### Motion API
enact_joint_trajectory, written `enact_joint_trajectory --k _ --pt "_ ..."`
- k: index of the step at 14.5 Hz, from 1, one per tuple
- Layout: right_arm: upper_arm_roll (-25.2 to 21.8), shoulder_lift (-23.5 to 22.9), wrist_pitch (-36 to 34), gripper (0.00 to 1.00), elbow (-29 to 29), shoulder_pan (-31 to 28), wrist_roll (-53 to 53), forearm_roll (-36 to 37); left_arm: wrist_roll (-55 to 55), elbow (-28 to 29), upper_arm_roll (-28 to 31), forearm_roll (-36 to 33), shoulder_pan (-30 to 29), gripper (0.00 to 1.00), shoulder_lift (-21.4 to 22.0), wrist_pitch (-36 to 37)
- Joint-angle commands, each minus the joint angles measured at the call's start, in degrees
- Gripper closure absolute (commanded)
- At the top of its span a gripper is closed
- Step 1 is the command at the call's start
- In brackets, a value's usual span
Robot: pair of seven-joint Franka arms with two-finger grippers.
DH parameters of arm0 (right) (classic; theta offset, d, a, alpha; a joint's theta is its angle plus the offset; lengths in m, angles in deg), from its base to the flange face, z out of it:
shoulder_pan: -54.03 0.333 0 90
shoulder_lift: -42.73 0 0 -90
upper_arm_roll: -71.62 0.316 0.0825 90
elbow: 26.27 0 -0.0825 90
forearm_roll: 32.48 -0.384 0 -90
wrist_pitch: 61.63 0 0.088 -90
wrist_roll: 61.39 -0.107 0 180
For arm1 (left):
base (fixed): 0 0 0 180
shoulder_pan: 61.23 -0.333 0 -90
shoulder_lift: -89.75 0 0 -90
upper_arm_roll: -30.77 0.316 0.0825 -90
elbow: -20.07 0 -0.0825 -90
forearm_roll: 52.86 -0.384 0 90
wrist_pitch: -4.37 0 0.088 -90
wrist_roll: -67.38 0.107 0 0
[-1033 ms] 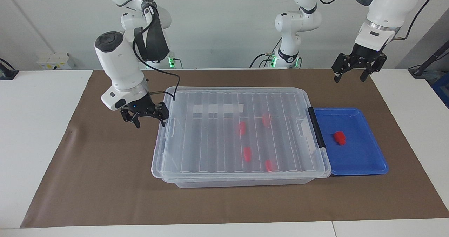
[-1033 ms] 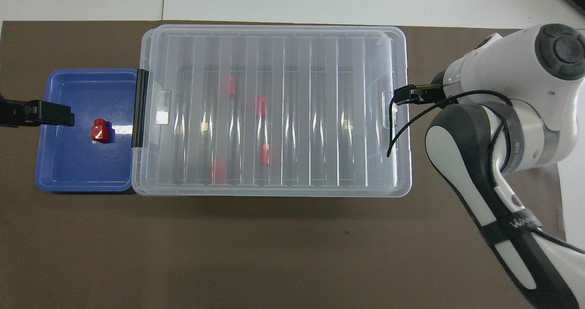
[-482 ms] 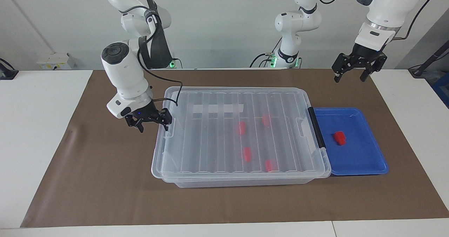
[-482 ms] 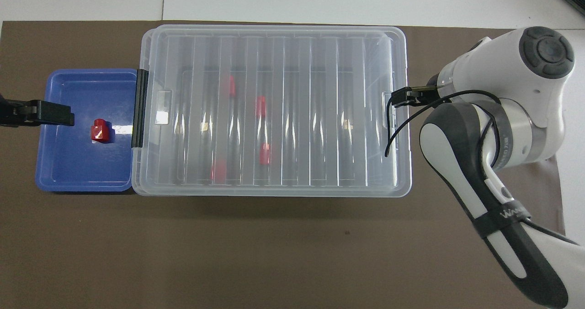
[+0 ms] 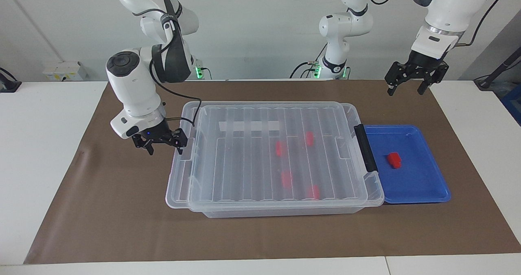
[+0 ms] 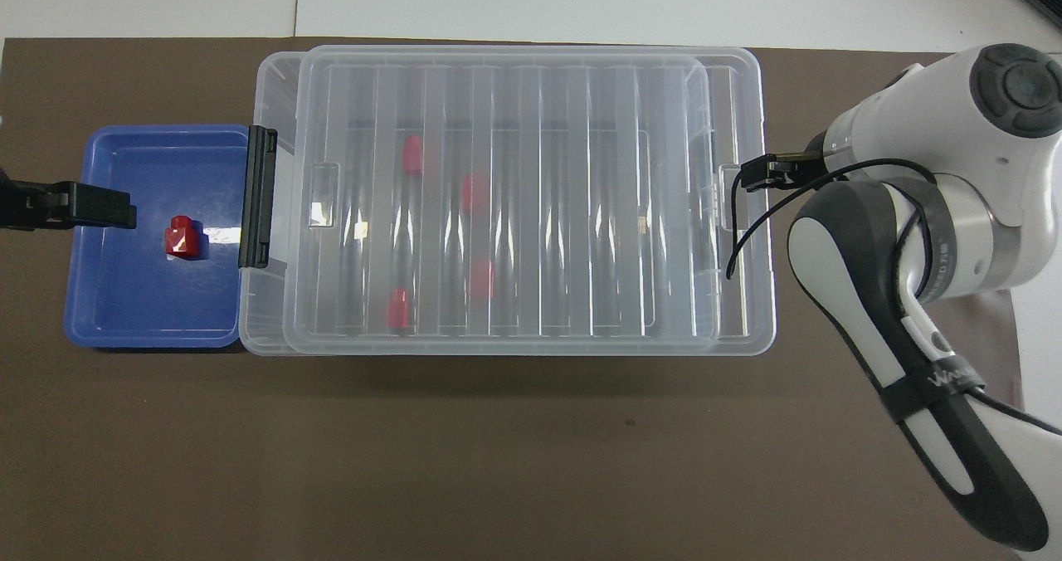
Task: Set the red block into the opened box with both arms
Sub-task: 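Slide the clear lid away from the box with the right gripper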
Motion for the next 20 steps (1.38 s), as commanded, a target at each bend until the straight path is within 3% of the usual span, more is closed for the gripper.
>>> enact_joint_trajectory --k 1,20 --pt "0.5 0.1 -1.0 0.0 0.2 -2.2 -0.6 2.0 -0.2 -0.7 -0.1 0.6 0.3 0.0 -0.5 0.0" --pt "0.1 0.9 -5.8 0.0 0.7 -8.2 0.0 7.8 0.2 0.2 0.1 0.6 -0.6 0.0 -0.3 -1.5"
